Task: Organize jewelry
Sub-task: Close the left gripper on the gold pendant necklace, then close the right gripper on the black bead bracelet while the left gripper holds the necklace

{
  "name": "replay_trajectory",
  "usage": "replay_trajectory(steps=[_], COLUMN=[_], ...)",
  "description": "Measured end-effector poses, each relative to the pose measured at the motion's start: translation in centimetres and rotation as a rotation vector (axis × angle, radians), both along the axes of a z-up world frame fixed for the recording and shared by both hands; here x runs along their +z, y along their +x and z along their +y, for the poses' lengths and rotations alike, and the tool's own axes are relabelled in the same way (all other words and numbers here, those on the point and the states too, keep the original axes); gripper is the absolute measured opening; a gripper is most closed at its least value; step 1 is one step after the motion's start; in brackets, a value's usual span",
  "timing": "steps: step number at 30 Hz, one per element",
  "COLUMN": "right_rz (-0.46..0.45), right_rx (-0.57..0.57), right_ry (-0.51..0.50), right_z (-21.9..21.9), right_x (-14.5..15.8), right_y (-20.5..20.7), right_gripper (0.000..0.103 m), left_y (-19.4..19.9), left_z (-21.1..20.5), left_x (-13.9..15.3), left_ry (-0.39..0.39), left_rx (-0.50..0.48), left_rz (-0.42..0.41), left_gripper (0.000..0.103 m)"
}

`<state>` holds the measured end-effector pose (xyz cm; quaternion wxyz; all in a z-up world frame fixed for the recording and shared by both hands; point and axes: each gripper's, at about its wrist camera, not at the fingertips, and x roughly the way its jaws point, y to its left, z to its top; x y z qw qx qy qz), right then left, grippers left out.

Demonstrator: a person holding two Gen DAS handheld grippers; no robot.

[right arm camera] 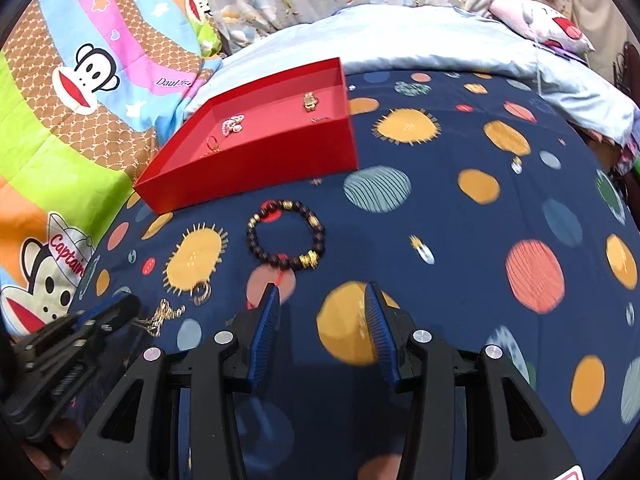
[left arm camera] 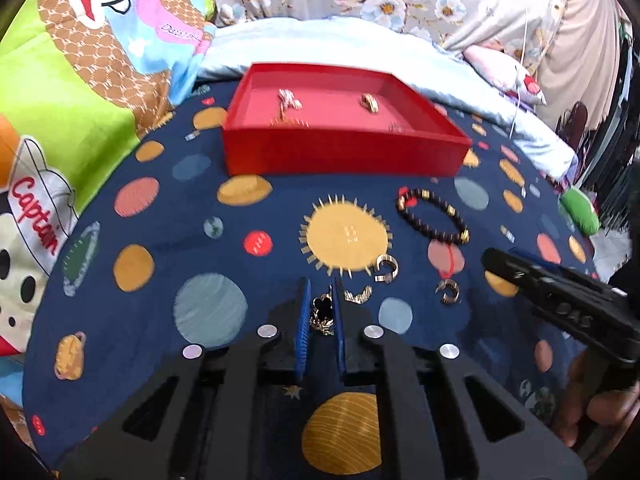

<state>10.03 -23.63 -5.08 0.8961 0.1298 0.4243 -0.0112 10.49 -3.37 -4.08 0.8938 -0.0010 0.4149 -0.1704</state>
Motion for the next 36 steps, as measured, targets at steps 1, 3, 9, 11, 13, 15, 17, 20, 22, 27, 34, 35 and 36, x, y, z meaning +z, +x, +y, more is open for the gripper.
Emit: replay_trajectory(steps=[1,3,9,11,13,15,17,20,22,27,34,35,36], right_rz=[0.002,0.004,-0.008,-0.009,0.009,0.027,0.035,0.040,0.039,0.006,-0.092,-0.106,-0.121], right_rx=[0.007,0.023,0.036,0.023,0.012,0.015,0.022,0.024,0.021,0.023,0.050,0.058,0.063], right_ry=[-0.005,-0.010,-0.041,-0.040,-0.041,-0.044,-0.058,-0.078,-0.069,-0.052,-0.051,-0.050,-0.051], right_z=[0.1,0.4,1.0,0.6,0.3,0.2,0.3,0.5,0.4,0.4,1.0,1.0,1.1], right_x=[0.0,-0.1,0.0,0.0,-0.3,-0.7,-1.0,-1.1,-1.1,0.2,4.7,5.4,6.2], right_y=[0.4,1.2,3.7,4.4,5.2,5.8,5.9,5.9,5.9,5.3,4.2,4.1,4.1], right_gripper=[0.044,0.045,0.048,0.048,0.043,0.028,0.022,0.008,0.008,0.007,0.007,0.007,0.007], left_y=[0.1,0.3,1.0,1.1,1.2,1.3,1.4,1.6,1.7,1.8,2.1,2.2,2.2], left_z=[0.2,0.6,1.3,1.4,1.5,1.5,1.5,1.6,1.7,1.8,1.6,1.5,1.5], left_x=[0.4,1.1,1.4,1.2,1.0,0.8,0.7,0.6,0.7,1.4,4.0,4.6,5.0], left_ry=[-0.007,-0.017,-0.024,-0.027,-0.029,-0.029,-0.030,-0.035,-0.036,-0.045,-0.066,-0.070,-0.073], left_rx=[0.004,0.009,0.026,0.029,0.030,0.030,0.029,0.035,0.038,0.040,0.024,0.019,0.015], left_rz=[-0.006,-0.015,-0.017,-0.012,-0.007,-0.002,0.002,0.006,0.006,-0.007,-0.046,-0.056,-0.063], left_gripper=[0.010,0.010,0.010,0.010,0.010,0.010,0.010,0.010,0.010,0.010,0.010,0.010,0.010])
